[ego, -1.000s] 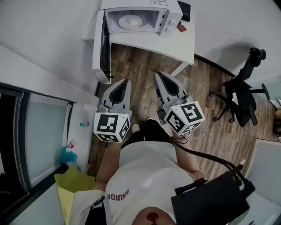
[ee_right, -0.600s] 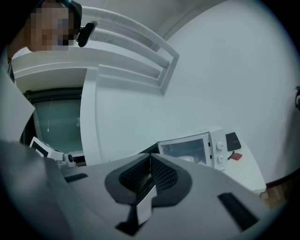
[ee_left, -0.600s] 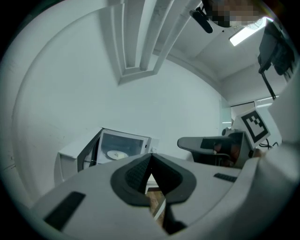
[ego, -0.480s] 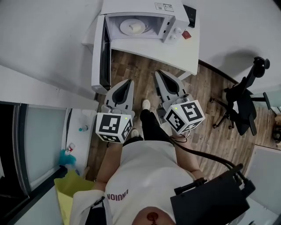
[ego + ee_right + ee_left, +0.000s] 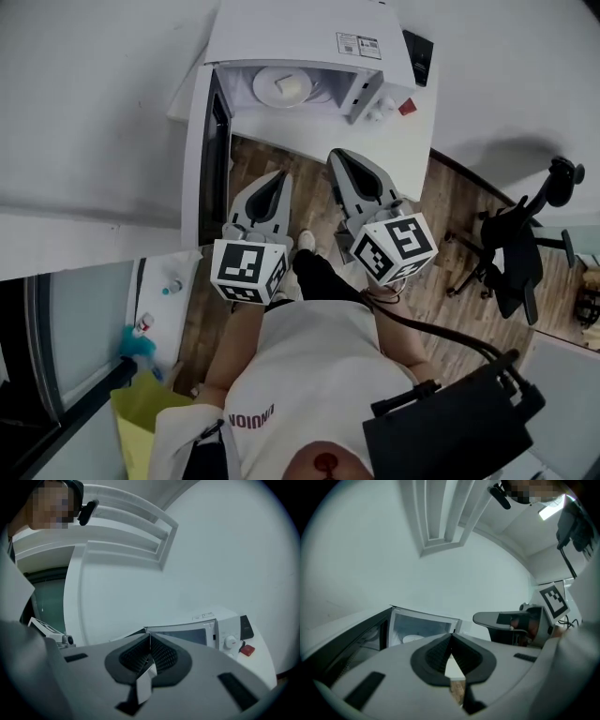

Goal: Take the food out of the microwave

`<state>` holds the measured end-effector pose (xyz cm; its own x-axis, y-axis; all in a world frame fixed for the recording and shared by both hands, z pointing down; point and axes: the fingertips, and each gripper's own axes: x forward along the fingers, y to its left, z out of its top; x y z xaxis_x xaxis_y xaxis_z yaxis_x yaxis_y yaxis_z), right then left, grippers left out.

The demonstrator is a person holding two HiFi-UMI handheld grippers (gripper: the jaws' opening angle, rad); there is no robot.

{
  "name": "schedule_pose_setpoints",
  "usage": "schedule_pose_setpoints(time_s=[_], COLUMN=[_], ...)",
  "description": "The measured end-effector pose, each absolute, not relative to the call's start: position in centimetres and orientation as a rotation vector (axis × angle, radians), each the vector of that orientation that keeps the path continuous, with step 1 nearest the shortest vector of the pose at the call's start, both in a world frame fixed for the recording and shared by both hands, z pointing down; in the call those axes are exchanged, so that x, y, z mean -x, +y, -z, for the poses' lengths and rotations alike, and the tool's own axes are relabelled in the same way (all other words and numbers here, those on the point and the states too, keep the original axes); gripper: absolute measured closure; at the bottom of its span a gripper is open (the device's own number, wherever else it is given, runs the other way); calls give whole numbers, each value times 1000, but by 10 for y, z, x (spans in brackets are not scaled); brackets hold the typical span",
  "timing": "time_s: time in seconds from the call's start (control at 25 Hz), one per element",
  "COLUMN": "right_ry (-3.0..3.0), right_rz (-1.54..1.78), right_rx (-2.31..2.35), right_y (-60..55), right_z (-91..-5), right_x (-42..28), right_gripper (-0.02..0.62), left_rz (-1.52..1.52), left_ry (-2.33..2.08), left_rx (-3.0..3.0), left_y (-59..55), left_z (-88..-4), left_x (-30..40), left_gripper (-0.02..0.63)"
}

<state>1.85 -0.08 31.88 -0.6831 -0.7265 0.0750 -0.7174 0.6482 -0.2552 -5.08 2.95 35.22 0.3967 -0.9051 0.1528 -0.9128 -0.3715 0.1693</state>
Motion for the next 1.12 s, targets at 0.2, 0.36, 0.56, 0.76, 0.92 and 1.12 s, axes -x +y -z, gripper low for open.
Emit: schedule_pose_setpoints(time_s=[0.2,0.36,0.56,0.76,0.92,1.12], right_ry=[2850,2875,2909,2919,2937,2939], right_rz=[436,442,450,467,474,500], right_rx=[1172,1127,1082,1057,1036,1060], right_y=[-51,-83,-116,-137,-143,-150], right_z=[-320,-322,-328,-334,-339,-347], right_x=[-19,-21,-24,-27,-25,-29], right_gripper=[574,574,574,574,574,574], left_rz=[-46,-45,-4,24,32,42], left_ry=[-1640,-1670,-1684,-1671,-1676,-1652], left_rx=[-2354,-2287,-2179,-2098,-2049,-2015], left_y=[-19,-50,-85,-107,-118,-132], left_z=[-362,-374,-395,-414,-426,-437], left_x=[50,49,51,54,62,68], left_gripper=[594,594,594,592,593,592])
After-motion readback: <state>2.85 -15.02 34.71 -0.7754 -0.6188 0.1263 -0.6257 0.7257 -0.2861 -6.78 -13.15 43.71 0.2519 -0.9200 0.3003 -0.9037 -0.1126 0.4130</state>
